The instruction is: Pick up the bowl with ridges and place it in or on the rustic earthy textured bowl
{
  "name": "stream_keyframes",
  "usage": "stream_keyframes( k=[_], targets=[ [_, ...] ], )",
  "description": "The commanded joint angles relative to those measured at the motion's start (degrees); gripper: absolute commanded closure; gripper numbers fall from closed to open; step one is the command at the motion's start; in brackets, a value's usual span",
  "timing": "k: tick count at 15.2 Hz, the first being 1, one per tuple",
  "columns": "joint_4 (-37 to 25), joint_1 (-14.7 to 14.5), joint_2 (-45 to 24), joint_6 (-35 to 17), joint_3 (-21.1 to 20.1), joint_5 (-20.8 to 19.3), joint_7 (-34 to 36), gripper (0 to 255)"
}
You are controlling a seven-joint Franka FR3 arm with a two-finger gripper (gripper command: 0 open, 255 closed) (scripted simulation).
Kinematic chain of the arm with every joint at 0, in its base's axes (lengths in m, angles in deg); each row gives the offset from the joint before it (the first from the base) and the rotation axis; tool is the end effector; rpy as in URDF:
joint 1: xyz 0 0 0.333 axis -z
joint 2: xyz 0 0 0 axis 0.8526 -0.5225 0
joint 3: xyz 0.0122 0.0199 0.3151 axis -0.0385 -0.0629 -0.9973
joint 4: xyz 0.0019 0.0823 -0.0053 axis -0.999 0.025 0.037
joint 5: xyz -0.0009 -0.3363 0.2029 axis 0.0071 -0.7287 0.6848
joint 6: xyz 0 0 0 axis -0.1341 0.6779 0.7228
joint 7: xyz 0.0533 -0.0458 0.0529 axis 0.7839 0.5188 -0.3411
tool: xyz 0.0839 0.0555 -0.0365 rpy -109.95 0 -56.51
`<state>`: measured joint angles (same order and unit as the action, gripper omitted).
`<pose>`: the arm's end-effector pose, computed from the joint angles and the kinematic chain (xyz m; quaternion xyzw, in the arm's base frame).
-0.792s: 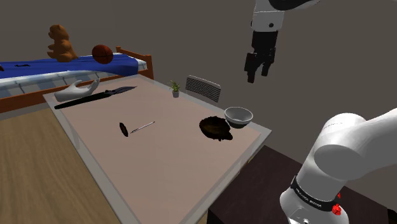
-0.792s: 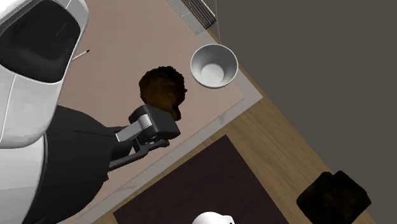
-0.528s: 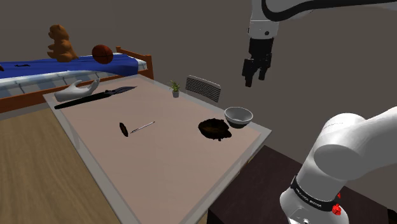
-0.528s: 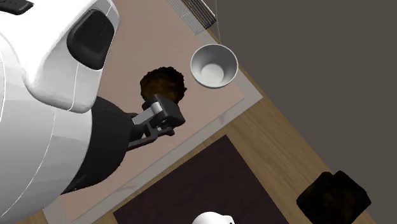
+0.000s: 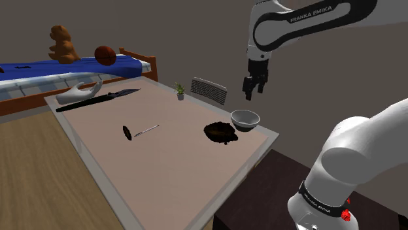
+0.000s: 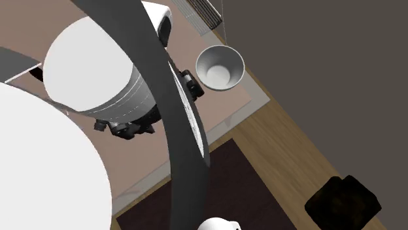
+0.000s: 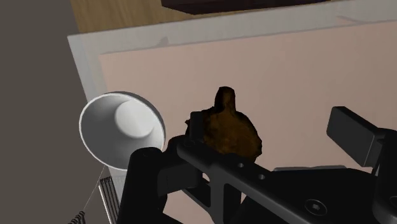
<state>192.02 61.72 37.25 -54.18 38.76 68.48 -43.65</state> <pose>0.3621 -0.0951 0.4868 0.9981 -0.0263 -0.0227 0.0504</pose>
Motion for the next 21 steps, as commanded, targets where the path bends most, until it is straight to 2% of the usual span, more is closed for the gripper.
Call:
stream_keyframes(
  k=[1, 11, 21],
  targets=[
    [0.5, 0.2, -3.6, -4.2, 1.2, -0.8, -1.0, 0],
    [-2.9, 1.4, -24.0, -21.7, 6.8, -2.0, -7.2, 0],
    [-14.1, 4.1, -47.2, -34.0, 8.6, 3.0, -15.4, 0]
  ],
)
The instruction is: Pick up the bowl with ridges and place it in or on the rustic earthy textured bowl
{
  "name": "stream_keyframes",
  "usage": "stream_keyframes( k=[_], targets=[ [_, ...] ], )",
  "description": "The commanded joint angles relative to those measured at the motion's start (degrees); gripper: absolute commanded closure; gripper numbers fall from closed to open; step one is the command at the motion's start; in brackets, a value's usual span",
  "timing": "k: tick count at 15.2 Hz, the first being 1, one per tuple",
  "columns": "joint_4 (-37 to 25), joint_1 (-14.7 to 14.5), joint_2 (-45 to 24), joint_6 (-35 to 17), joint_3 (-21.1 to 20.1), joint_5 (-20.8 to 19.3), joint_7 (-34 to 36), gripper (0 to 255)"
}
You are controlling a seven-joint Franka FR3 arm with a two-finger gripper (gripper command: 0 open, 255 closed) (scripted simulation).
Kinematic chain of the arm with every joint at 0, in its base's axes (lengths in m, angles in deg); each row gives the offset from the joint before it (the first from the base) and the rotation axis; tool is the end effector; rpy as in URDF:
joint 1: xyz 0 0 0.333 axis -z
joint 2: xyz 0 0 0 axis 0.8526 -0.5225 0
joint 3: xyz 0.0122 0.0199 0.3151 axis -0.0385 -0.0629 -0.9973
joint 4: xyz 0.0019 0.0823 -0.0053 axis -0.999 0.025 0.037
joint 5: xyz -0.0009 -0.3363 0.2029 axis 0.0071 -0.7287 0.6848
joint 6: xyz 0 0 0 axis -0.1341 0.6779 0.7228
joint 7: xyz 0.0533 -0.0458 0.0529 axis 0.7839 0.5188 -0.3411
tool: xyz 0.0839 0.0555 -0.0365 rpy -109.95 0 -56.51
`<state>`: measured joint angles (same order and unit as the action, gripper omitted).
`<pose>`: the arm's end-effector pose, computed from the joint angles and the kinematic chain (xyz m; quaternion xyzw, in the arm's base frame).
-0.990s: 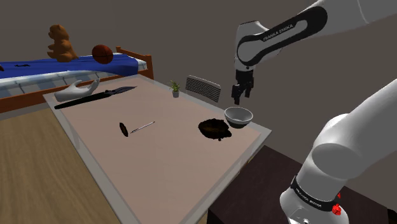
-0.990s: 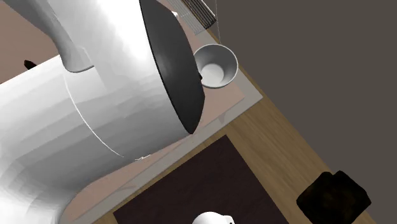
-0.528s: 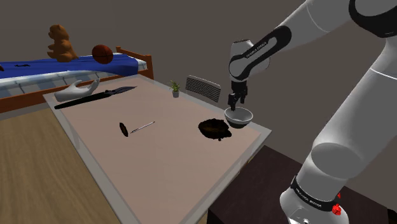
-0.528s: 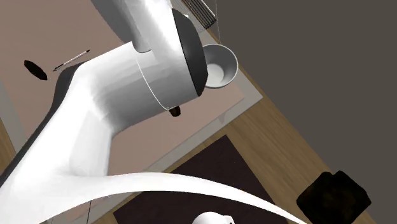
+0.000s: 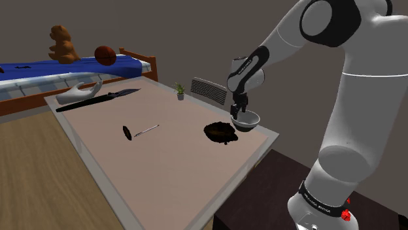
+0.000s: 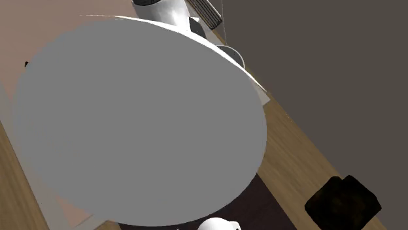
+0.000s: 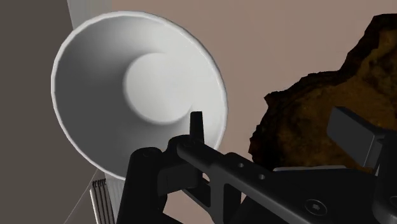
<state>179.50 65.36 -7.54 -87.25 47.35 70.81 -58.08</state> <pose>0.4914 -0.2201 0.2762 0.9967 0.0129 -0.0337 0.0729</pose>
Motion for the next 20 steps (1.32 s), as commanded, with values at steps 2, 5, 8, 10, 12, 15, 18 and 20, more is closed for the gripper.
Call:
stream_keyframes(
  k=[2, 5, 8, 10, 12, 15, 18, 20],
  targets=[
    [-4.7, 1.5, -7.0, -2.4, -0.4, 1.9, -2.6, 0],
    [-5.6, 2.2, -9.7, -4.1, -0.7, 2.5, -3.2, 0],
    [-5.7, 2.7, -11.6, -6.1, -1.0, 2.9, -3.5, 0],
    [-5.7, 3.0, -12.9, -7.3, -1.2, 3.2, -3.7, 0],
    [-5.8, 3.1, -13.3, -7.7, -1.2, 3.3, -3.8, 0],
    [-5.8, 3.1, -13.3, -7.6, -1.2, 3.3, -3.8, 0],
    [-5.8, 3.1, -13.3, -7.6, -1.2, 3.3, -3.8, 0],
    [-5.8, 3.1, -13.3, -7.6, -1.2, 3.3, -3.8, 255]
  ],
)
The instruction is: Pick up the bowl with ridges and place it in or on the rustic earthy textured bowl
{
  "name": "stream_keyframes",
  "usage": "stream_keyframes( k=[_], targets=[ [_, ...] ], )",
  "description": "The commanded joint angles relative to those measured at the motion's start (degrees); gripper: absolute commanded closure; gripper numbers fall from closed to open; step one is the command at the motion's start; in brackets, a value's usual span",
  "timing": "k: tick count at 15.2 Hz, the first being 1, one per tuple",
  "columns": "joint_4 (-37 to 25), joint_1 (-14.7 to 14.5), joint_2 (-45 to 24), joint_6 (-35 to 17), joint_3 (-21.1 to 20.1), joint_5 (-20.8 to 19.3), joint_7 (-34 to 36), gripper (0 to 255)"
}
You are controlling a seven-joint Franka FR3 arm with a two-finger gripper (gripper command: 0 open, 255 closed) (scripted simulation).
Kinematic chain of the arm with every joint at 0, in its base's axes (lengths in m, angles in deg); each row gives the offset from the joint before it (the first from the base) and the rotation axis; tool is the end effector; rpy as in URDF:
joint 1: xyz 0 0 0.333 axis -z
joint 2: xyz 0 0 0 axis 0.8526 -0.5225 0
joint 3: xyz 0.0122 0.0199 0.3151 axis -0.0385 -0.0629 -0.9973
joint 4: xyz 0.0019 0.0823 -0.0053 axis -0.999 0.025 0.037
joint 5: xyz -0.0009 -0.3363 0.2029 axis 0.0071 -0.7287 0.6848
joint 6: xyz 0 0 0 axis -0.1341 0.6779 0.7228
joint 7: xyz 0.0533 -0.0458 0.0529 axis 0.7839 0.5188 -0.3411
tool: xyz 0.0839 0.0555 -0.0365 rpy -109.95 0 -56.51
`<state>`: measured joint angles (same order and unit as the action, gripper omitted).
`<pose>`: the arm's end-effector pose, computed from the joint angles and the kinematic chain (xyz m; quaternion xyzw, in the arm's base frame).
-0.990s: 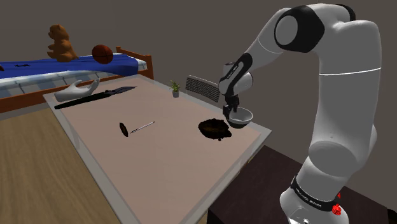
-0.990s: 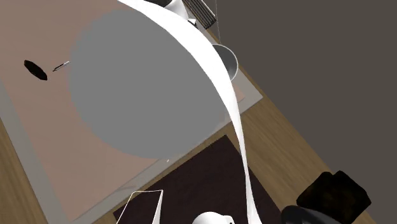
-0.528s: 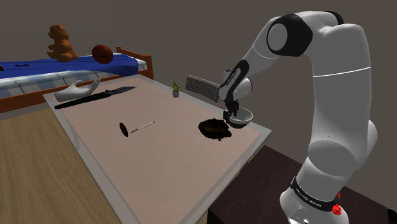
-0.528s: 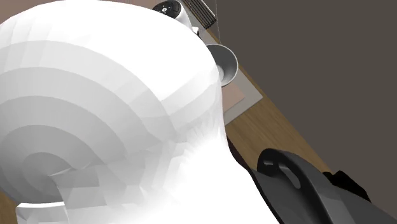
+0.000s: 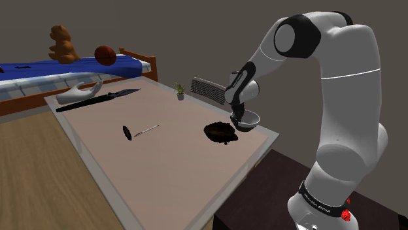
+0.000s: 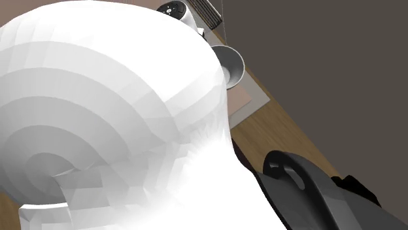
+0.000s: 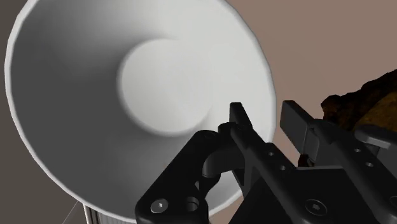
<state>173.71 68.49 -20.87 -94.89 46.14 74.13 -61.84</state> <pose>0.5115 -0.2489 0.2012 0.9962 0.0201 -0.0355 0.0771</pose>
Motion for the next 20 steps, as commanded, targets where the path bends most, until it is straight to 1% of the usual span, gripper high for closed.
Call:
stream_keyframes(
  k=[1, 8, 20],
  targets=[
    [0.0, 0.0, 0.0, 0.0, 0.0, 0.0, 0.0, 255],
    [0.0, 0.0, 0.0, 0.0, 0.0, 0.0, 0.0, 255],
    [-0.2, -1.1, 7.6, 7.6, 1.1, -1.6, 0.0, 255]
  ],
)
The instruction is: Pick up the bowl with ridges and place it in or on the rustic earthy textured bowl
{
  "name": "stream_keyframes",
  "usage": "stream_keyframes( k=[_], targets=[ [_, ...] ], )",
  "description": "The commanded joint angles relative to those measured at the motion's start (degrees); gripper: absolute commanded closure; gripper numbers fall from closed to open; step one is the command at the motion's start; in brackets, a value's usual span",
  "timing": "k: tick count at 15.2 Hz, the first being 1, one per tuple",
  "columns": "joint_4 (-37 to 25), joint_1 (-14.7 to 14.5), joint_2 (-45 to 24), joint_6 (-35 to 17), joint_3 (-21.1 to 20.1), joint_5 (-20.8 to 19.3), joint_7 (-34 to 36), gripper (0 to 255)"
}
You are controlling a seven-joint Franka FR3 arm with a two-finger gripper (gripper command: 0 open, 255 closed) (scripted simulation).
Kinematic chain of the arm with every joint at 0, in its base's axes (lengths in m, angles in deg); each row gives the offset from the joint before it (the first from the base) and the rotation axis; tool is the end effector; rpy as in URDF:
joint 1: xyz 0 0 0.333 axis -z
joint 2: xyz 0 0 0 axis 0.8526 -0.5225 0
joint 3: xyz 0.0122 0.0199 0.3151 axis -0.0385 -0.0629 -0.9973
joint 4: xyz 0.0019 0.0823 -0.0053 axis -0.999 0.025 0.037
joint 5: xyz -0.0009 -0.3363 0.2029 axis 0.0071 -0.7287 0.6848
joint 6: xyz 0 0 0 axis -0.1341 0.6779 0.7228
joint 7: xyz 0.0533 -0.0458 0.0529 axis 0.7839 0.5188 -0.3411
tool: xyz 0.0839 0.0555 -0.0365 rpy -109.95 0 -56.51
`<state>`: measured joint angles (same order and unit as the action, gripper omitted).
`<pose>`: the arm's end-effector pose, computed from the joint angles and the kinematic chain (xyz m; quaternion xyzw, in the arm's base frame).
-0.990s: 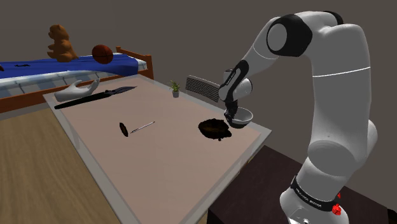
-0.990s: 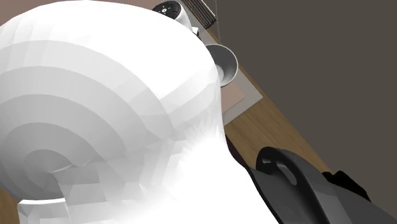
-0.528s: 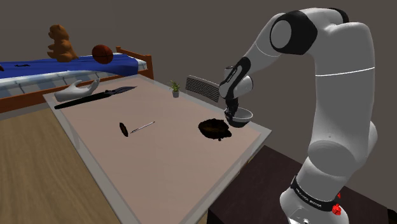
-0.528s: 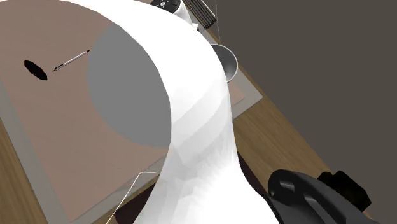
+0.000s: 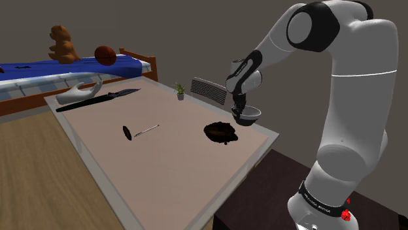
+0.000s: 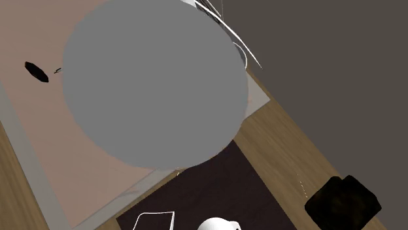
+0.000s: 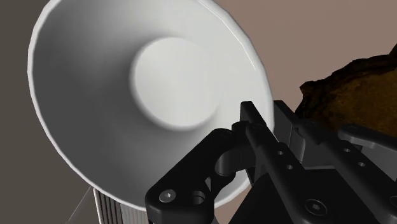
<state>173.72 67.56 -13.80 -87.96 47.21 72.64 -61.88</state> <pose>0.5107 -0.2493 0.2592 0.9962 0.0202 -0.0356 0.0770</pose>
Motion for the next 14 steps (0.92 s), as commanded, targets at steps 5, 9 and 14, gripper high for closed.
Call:
stream_keyframes(
  k=[5, 9, 14],
  targets=[
    [-0.8, -0.5, 3.4, 4.1, 0.3, -0.7, 0.0, 255],
    [-1.5, -0.7, 5.5, 6.8, 0.5, -1.2, 0.0, 255],
    [-2.7, -0.9, 7.9, 10.3, 0.6, -1.6, -0.1, 255]
  ],
)
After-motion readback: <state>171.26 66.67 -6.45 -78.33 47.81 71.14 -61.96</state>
